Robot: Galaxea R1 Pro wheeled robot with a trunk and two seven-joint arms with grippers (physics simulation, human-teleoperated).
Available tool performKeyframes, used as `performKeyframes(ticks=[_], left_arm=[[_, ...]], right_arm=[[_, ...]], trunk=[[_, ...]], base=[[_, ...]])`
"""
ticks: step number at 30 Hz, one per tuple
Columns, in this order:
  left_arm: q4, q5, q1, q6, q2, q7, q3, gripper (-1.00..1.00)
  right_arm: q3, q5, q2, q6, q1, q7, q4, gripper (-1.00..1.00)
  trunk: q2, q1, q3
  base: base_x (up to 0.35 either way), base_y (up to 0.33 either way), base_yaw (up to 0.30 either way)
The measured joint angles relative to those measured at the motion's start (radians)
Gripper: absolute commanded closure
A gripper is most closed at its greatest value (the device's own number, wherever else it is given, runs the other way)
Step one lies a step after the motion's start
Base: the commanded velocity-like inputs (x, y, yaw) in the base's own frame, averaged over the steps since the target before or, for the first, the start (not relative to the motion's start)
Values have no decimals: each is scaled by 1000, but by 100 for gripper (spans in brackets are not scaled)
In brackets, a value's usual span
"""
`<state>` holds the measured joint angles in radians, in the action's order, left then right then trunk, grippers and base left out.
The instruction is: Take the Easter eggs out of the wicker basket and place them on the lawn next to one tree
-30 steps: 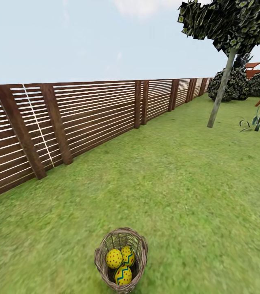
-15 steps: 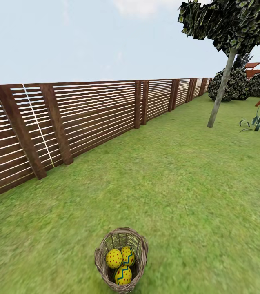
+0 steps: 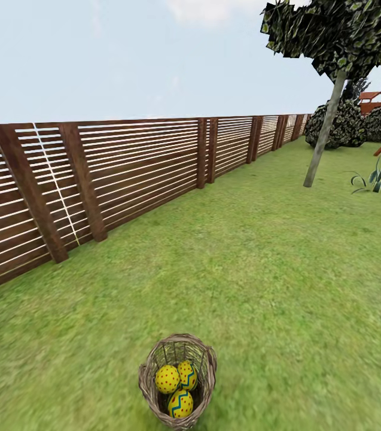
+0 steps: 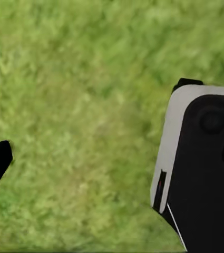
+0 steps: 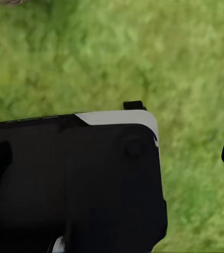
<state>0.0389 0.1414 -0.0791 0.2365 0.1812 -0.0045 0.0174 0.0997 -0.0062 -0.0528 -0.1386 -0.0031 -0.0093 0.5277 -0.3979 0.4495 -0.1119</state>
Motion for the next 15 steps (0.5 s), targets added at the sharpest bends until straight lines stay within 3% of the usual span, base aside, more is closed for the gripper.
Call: performKeyframes(ticks=[2,4,6,8,11,15], left_arm=[[31,26,-15,-44,40,-2,0,-100],[69,35,-21,-82,61,-2,0,-100],[156,45,-25,-162,81,-3,0,-100],[283,52,-27,-252,92,-5,1,-100],[569,74,-25,-461,100,-5,0,-100],[846,86,-26,-672,101,-5,1,-100]], right_arm=[[3,0,-9,-74,0,0,115,-100],[3,1,-15,-127,-1,-1,191,-100],[3,1,-23,-222,-3,-1,297,-100],[1,1,-29,-314,-5,-1,408,-100],[-1,1,-35,-465,-8,-2,588,-100],[-14,1,-39,-568,-19,-2,713,-100]], trunk=[[0,0,0],[0,0,0],[0,0,0],[0,0,0],[0,0,0],[0,0,0]], base=[[0,0,0],[0,0,0],[0,0,0],[0,0,0],[0,0,0],[0,0,0]])
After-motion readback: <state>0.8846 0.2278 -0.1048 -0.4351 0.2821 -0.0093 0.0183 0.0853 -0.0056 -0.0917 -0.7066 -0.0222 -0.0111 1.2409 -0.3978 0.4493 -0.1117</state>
